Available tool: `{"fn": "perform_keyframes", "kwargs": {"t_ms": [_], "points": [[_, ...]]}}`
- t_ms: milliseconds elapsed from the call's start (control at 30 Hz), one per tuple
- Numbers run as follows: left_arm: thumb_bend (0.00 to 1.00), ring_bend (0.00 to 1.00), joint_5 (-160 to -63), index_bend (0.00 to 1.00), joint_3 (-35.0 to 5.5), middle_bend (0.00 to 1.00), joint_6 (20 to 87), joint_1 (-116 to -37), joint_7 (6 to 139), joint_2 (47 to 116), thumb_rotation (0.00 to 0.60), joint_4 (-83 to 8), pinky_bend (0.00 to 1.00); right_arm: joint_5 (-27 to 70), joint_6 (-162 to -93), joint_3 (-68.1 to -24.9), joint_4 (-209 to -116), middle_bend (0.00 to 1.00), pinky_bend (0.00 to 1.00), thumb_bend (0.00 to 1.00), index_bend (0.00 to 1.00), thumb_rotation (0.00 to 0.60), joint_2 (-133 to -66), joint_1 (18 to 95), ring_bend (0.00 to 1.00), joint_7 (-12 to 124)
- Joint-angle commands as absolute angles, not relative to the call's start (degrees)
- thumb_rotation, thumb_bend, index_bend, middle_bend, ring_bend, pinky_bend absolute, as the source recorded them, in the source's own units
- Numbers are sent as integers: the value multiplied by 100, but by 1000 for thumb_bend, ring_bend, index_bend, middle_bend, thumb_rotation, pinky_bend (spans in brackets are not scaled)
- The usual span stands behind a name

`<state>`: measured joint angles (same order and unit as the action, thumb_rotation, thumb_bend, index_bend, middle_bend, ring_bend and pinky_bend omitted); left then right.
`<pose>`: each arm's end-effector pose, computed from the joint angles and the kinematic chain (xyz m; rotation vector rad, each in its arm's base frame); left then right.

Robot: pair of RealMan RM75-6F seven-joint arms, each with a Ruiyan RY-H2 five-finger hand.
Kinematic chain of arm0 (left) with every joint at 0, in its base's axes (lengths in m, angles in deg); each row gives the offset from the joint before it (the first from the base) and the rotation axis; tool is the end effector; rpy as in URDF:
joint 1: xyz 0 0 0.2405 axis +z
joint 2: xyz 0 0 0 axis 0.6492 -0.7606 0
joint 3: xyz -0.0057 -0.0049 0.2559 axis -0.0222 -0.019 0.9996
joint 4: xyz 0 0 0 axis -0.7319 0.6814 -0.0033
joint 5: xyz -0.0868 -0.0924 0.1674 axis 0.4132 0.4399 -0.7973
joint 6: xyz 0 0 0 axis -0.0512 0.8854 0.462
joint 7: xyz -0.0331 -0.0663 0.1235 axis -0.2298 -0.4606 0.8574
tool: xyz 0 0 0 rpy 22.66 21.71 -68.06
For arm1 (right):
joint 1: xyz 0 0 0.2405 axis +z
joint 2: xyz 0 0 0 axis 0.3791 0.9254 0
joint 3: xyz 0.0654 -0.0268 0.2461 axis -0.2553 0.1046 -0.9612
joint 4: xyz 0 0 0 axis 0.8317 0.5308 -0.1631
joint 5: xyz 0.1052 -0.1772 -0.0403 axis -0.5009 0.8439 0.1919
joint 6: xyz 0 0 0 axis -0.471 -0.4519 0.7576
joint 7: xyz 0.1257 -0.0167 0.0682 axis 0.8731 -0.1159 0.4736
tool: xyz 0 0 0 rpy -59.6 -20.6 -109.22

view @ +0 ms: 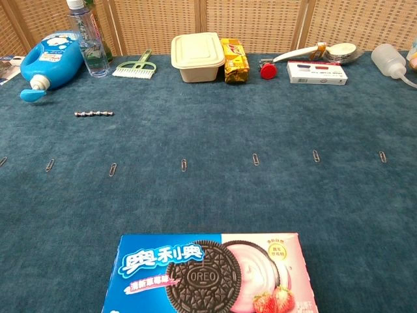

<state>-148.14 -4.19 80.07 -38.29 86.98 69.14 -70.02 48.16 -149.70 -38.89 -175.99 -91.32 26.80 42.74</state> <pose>-0.2423 0.1253 0.1114 -1.4176 -0.9346 -1.0262 -0.2988 -0.1777 0.1024 1.4472 -0.8099 0.8753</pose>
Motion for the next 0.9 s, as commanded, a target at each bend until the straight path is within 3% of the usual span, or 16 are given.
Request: {"fn": "perform_keyframes", "kwargs": {"t_ms": [33, 367, 700, 800, 900], "points": [[483, 183, -14796, 185, -421, 251, 7983, -3842, 8696, 6927, 600, -6998, 227, 4813, -14975, -3890, -17602, 45, 181, 426, 0, 600, -9134, 2678, 42, 4267], [483, 183, -14523, 185, -778, 250, 7573, -4260, 8612, 6660, 600, -7050, 227, 4837, -15114, -3855, -17649, 42, 163, 426, 0, 600, -9096, 2589, 38, 4306], [483, 201, -13605, 208, -1594, 261, 6166, -5451, 8721, 6562, 600, -6948, 231, 4668, -15145, -3862, -17587, 39, 164, 427, 0, 600, -9152, 2487, 35, 4324], [483, 284, -13327, 235, -1852, 324, 5812, -5840, 8863, 6681, 600, -6694, 344, 4615, -15127, -3886, -17628, 39, 163, 426, 0, 600, -9154, 2486, 35, 4269], [483, 445, -12972, 252, -2067, 437, 5421, -6230, 9003, 6848, 600, -6405, 579, 4555, -15062, -3909, -17658, 39, 163, 426, 0, 600, -9174, 2511, 35, 4174]]}}
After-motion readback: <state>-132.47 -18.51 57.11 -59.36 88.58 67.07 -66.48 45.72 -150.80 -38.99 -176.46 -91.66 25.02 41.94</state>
